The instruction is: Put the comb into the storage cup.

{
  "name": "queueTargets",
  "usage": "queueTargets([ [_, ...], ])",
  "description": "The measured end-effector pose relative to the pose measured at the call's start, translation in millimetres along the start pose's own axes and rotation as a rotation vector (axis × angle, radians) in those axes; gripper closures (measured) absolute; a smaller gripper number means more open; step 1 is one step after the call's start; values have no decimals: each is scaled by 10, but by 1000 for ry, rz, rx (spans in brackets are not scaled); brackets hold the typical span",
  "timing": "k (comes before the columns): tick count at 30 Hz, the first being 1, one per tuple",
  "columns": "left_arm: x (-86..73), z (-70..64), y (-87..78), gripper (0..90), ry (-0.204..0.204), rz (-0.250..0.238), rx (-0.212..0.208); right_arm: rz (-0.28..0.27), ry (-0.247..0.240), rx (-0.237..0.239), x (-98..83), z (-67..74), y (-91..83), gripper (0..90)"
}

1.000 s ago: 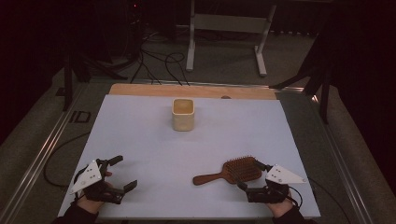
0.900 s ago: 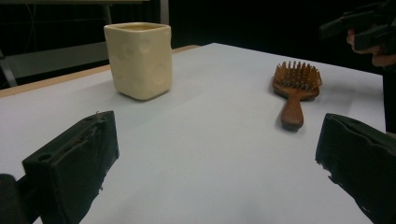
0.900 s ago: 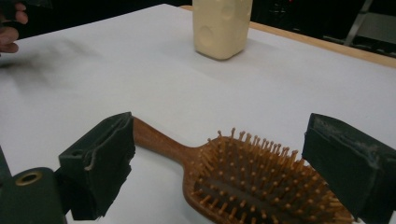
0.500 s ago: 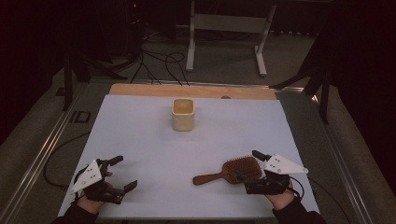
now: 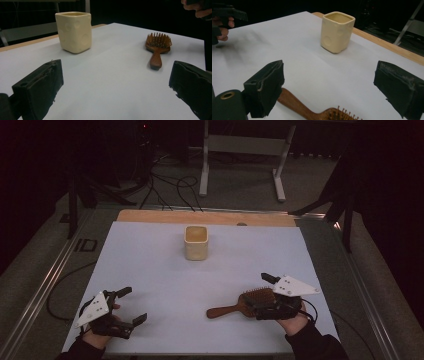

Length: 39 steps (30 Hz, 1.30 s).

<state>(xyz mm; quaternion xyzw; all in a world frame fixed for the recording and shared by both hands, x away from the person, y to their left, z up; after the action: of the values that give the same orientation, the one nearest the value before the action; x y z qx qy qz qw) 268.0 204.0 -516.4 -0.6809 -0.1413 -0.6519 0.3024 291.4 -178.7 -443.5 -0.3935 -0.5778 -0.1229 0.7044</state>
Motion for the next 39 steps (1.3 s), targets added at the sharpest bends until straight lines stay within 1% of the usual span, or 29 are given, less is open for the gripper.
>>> queueTargets([
  [1,0,0,0,1,0,0,0,0,0,0,0,0,0,91],
  [5,-4,-5,2,1,-2,3,-3,9,-7,23,50,51,99,91],
  [6,-3,-5,2,1,-2,2,-3,11,-18,26,57,53,121,91],
  [8,-2,-5,3,1,-3,0,-3,12,-17,31,64,62,141,91],
  [9,-3,-4,0,1,-2,1,-4,13,-17,50,78,88,175,91],
  [10,-3,-4,0,1,-2,1,-4,13,-17,50,78,88,175,91],
  [11,-2,-2,0,1,-2,0,-4,21,-29,55,85,106,212,91],
  [14,-2,-5,1,1,-3,0,-5,28,-35,64,102,136,264,91],
  [17,-3,-7,2,1,-3,1,-6,35,-45,64,109,158,303,91],
  [18,-3,-7,1,1,-3,1,-6,39,-50,79,113,180,343,91],
  [20,-3,-6,2,1,-4,0,-7,44,-49,90,111,201,388,91],
  [24,-3,-8,3,1,-6,-1,-8,51,-54,98,109,224,436,90],
  [25,-3,-9,2,1,-4,1,-10,68,-61,111,97,266,509,90],
  [27,-4,-10,2,1,-3,1,-9,72,-61,114,94,277,529,91],
  [28,-3,-10,3,1,-4,0,-11,83,-61,119,84,300,577,90],
  [34,-2,-11,2,1,-4,-2,-12,92,-63,136,66,334,675,91],
  [35,-3,-12,2,1,-4,-1,-12,97,-56,144,54,351,716,91],
  [39,-3,-13,2,1,-4,-1,-13,111,-53,156,30,371,781,91],
])
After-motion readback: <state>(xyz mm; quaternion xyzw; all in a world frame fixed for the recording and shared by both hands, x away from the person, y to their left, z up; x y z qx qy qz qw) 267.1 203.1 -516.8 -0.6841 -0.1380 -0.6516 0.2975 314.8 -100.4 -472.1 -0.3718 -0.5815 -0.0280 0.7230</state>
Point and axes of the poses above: each handheld gripper's, and its own axes: y roughly forward along the jaws, x roughly out of its top, z roughly to its left, the point moved 7 cm from there along y, roughly forward along the jaws, and after that the axes turned 4 degrees about y, right-handed, at the moved point
